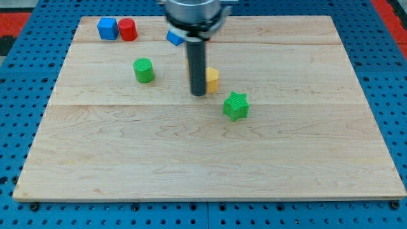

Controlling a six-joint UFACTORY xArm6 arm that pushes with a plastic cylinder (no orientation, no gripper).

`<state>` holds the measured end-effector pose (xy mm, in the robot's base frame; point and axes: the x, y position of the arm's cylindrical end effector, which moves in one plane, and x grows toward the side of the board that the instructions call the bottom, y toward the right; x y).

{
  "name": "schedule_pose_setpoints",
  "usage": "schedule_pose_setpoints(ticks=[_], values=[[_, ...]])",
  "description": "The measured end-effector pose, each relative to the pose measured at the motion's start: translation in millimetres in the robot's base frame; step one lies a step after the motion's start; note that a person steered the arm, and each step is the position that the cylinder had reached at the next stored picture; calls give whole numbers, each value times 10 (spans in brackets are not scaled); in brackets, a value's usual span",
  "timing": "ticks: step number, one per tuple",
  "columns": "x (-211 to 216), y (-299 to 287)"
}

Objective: Place the heart at the left of the hexagon

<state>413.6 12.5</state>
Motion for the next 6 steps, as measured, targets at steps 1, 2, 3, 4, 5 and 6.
schedule_pose_setpoints(ticks=[1, 2, 3, 4, 5, 6], values=[[-7, 733], [-82, 843], [-331, 907], [-713, 418], [-695, 36], [-913, -21]])
